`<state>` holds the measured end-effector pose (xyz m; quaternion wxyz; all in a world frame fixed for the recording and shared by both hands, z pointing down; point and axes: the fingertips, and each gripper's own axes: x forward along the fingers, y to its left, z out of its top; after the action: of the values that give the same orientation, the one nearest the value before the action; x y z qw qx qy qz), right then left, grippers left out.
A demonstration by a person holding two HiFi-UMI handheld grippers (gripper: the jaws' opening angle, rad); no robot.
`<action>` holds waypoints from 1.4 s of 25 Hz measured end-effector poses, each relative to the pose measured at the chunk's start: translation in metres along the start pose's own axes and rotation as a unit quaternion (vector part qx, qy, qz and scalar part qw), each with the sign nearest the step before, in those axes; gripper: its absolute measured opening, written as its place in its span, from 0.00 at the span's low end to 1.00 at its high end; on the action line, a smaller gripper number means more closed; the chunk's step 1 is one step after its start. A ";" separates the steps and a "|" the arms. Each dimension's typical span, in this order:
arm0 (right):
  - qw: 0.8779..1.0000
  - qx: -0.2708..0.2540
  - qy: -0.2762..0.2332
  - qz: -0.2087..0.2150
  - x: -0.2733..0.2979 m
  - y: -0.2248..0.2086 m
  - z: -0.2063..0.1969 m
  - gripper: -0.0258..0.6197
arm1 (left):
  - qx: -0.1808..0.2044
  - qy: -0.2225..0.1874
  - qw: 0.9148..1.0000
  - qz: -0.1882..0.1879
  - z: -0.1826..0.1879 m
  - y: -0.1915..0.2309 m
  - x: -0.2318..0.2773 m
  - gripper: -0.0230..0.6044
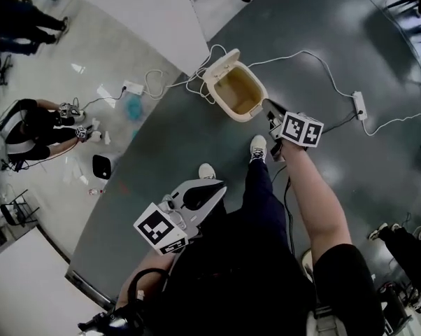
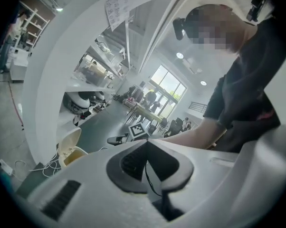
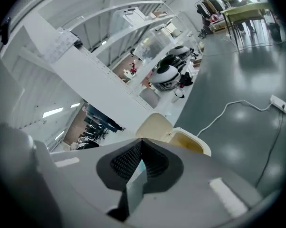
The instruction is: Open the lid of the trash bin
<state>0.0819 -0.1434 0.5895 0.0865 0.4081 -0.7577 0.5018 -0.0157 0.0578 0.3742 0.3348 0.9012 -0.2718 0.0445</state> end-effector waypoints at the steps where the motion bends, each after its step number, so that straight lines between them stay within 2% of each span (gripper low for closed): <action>1: 1.000 -0.010 -0.008 0.013 -0.010 0.015 0.007 0.05 | 0.005 -0.005 1.000 -0.003 0.007 -0.003 -0.004 0.04; 6: 0.995 -0.056 -0.039 0.072 -0.059 0.088 0.028 0.05 | 0.010 -0.040 0.999 -0.013 0.036 -0.010 -0.019 0.04; 10: 0.986 -0.097 -0.061 0.119 -0.101 0.145 0.037 0.05 | 0.034 -0.062 0.997 -0.018 0.058 -0.017 -0.025 0.04; 16: 0.962 -0.153 -0.101 0.205 -0.178 0.242 0.040 0.05 | 0.029 -0.090 0.995 -0.032 0.083 -0.035 -0.037 0.04; 20: 0.944 -0.185 -0.120 0.245 -0.226 0.292 0.028 0.05 | 0.036 -0.099 0.993 -0.045 0.092 -0.056 -0.046 0.04; 26: 0.924 -0.239 -0.126 0.269 -0.257 0.344 -0.003 0.05 | 0.044 -0.107 0.991 -0.060 0.100 -0.071 -0.064 0.04; 35: 0.917 -0.266 -0.127 0.270 -0.274 0.370 -0.039 0.05 | 0.073 -0.108 0.989 -0.076 0.102 -0.092 -0.077 0.04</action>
<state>-0.0113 0.0951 0.2053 -0.0436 0.2103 -0.9491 0.2302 -0.0438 0.0875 0.2219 0.2390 0.9408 -0.2332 -0.0587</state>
